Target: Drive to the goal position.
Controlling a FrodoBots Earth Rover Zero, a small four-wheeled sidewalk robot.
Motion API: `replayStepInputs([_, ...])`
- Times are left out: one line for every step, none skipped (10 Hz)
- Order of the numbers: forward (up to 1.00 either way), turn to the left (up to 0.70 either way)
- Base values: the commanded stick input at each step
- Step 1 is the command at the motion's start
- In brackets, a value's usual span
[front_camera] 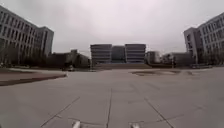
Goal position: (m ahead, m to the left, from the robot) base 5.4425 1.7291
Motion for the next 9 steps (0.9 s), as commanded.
replayStepInputs([0.70,0.00])
replayStepInputs([0.70,0.00])
replayStepInputs([0.70,0.00])
replayStepInputs([0.70,-0.04])
replayStepInputs([0.70,-0.12])
replayStepInputs([0.70,-0.10])
replayStepInputs([0.70,0.00])
replayStepInputs([0.70,0.00])
replayStepInputs([0.70,0.00])
